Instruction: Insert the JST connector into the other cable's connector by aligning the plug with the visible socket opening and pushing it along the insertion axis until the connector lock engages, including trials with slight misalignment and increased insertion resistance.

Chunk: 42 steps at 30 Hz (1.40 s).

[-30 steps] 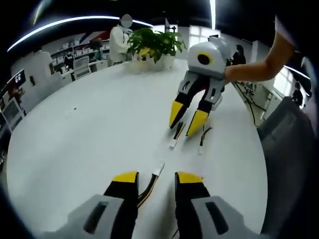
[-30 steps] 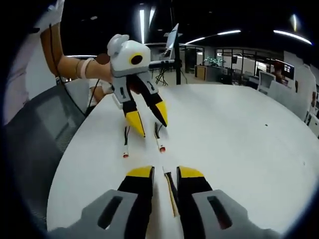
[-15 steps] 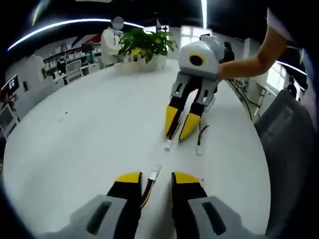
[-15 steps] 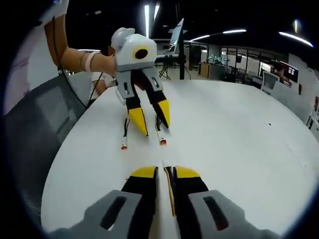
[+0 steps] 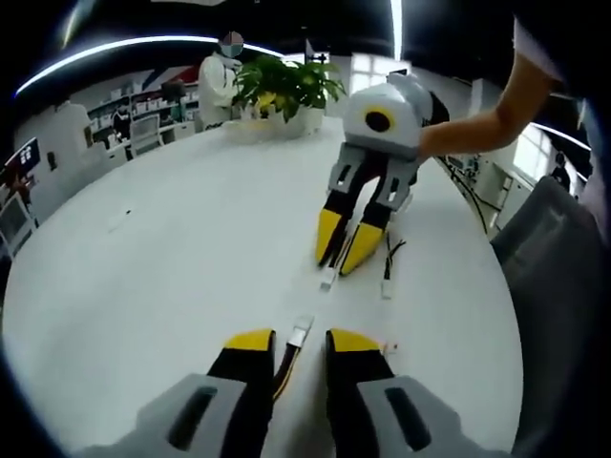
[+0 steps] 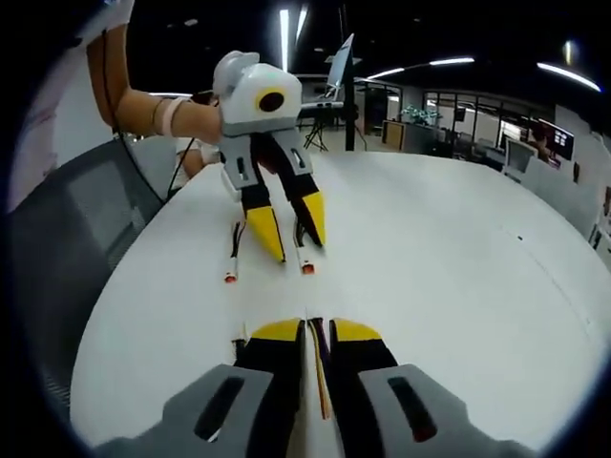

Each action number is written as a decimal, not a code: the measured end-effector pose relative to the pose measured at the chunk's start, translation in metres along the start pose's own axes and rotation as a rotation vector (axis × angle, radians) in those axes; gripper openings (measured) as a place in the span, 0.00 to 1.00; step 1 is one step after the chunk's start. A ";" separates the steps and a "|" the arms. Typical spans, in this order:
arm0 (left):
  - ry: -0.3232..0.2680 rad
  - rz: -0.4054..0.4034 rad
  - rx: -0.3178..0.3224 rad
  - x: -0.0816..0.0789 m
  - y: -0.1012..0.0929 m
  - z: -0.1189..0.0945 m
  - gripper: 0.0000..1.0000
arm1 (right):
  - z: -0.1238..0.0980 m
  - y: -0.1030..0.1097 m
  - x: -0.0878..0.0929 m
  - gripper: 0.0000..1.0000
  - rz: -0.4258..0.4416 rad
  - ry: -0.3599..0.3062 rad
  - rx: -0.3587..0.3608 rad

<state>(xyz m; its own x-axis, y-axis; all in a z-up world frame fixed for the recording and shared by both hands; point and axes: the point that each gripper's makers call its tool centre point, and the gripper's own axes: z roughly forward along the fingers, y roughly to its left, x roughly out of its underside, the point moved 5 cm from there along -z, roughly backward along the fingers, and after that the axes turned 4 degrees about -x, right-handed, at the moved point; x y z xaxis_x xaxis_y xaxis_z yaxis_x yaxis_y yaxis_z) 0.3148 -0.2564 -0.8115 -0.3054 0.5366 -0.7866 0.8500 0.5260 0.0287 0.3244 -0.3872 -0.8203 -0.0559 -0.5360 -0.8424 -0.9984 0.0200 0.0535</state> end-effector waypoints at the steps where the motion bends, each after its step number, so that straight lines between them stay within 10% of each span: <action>1: 0.001 0.005 -0.003 0.000 0.000 0.000 0.13 | 0.000 0.000 0.000 0.08 -0.001 -0.001 -0.002; 42: -0.061 0.104 0.037 0.002 -0.004 0.007 0.00 | 0.002 -0.002 -0.001 0.05 -0.046 -0.002 -0.017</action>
<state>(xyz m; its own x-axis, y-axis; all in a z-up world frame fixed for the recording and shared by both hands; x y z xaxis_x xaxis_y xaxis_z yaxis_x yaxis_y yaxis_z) 0.3138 -0.2619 -0.8176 -0.1891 0.5448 -0.8170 0.8913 0.4444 0.0901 0.3263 -0.3850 -0.8204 -0.0101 -0.5347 -0.8450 -0.9995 -0.0192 0.0240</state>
